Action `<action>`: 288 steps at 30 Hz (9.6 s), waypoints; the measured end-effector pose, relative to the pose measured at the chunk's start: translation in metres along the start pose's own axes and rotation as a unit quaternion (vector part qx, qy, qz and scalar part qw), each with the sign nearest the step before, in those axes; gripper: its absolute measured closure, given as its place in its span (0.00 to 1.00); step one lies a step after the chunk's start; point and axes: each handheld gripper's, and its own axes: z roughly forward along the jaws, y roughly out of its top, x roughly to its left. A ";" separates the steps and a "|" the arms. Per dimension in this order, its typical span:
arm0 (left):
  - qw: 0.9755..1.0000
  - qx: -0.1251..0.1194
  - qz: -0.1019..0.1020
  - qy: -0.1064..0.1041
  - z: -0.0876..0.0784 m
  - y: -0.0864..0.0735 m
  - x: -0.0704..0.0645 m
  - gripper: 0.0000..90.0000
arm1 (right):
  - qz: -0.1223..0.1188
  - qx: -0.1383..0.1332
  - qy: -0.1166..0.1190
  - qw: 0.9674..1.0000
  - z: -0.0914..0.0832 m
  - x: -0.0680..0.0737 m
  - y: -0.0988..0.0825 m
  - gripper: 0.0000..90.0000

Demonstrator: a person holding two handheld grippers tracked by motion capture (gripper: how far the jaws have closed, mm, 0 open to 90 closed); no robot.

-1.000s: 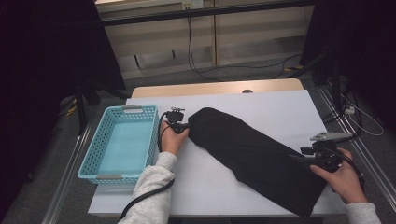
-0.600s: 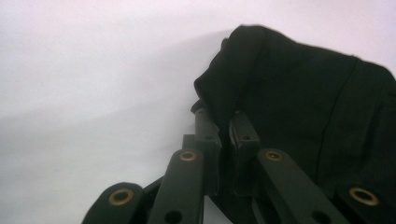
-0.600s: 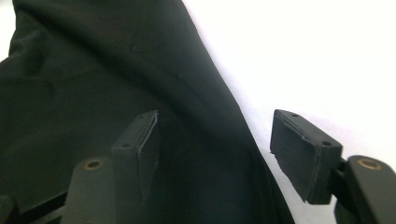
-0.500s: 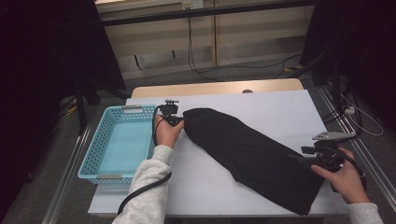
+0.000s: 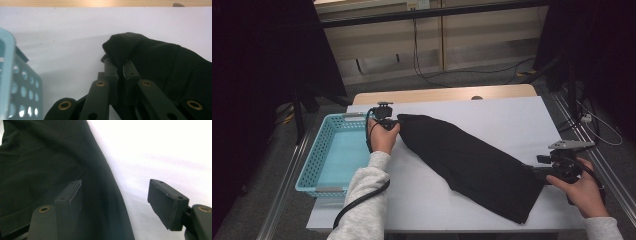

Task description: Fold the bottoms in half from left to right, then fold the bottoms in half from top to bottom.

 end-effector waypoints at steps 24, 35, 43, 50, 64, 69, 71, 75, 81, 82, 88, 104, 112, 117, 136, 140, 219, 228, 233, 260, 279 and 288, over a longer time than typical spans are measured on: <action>0.998 -0.017 0.018 -0.052 -0.012 0.004 -0.020 0.94 | -0.011 0.007 0.011 1.000 0.005 0.005 0.002 0.30; 0.993 -0.020 0.032 -0.109 -0.010 -0.003 -0.041 0.94 | -0.018 0.009 0.015 1.000 0.007 0.007 0.002 0.30; 0.990 -0.017 0.041 -0.133 -0.008 -0.011 -0.052 0.94 | -0.019 0.010 0.015 1.000 0.007 0.008 0.002 0.30; 0.987 -0.016 0.049 -0.152 -0.005 -0.017 -0.061 0.94 | -0.020 0.012 0.016 1.000 0.008 0.009 0.003 0.29; 0.985 -0.014 0.046 -0.166 -0.004 -0.021 -0.062 0.94 | -0.021 0.013 0.015 1.000 0.008 0.009 0.002 0.29; 0.984 -0.011 0.049 -0.171 -0.002 -0.024 -0.063 0.94 | -0.023 0.013 0.015 1.000 0.009 0.010 0.002 0.29; 0.984 -0.013 0.051 -0.172 -0.003 -0.024 -0.065 0.94 | -0.022 0.013 0.016 1.000 0.008 0.010 0.002 0.29; 0.982 -0.013 0.056 -0.181 -0.005 -0.025 -0.070 0.94 | -0.025 0.015 0.017 0.999 0.009 0.010 0.002 0.29; 0.979 -0.012 0.059 -0.194 -0.005 -0.027 -0.076 0.94 | -0.026 0.015 0.017 0.999 0.009 0.012 0.002 0.29; 0.979 -0.011 0.059 -0.196 -0.005 -0.027 -0.077 0.94 | -0.027 0.014 0.017 0.999 0.009 0.012 0.002 0.29; 0.976 -0.003 0.075 -0.206 -0.004 -0.032 -0.084 0.94 | -0.028 0.015 0.017 0.999 0.009 0.012 0.002 0.29; 0.970 0.017 0.101 -0.219 -0.003 -0.045 -0.097 0.94 | -0.034 0.020 0.022 0.999 0.011 0.015 0.003 0.29; 0.969 0.018 0.096 -0.227 -0.002 -0.046 -0.098 0.94 | -0.035 0.020 0.022 0.999 0.012 0.015 0.003 0.29; 0.967 0.019 0.101 -0.233 -0.005 -0.045 -0.098 0.94 | -0.036 0.020 0.022 0.999 0.012 0.016 0.003 0.29; 0.963 0.015 0.113 -0.246 -0.010 -0.047 -0.111 0.94 | -0.038 0.020 0.023 0.999 0.012 0.017 0.003 0.29; 0.962 0.015 0.116 -0.249 -0.011 -0.047 -0.112 0.94 | -0.039 0.019 0.023 0.999 0.011 0.017 0.004 0.29; 0.974 0.002 0.149 -0.172 -0.043 -0.085 -0.066 0.20 | -0.123 0.028 0.006 0.992 0.102 0.067 0.068 0.63; 0.975 0.000 0.147 -0.167 -0.042 -0.086 -0.065 0.20 | -0.107 0.043 0.032 0.993 0.109 0.065 0.065 0.95; 0.975 0.003 0.151 -0.165 -0.042 -0.086 -0.065 0.20 | -0.096 0.040 0.039 0.994 0.108 0.063 0.067 0.98; 0.974 0.001 0.153 -0.164 -0.043 -0.086 -0.065 0.20 | -0.078 0.027 0.059 0.995 0.083 0.056 0.070 0.95; 0.975 0.006 0.152 -0.165 -0.041 -0.087 -0.065 0.20 | -0.099 0.046 0.039 0.993 0.110 0.063 0.069 0.91; 0.974 0.004 0.152 -0.165 -0.042 -0.086 -0.064 0.20 | -0.081 0.015 0.060 0.995 0.092 0.062 0.079 0.94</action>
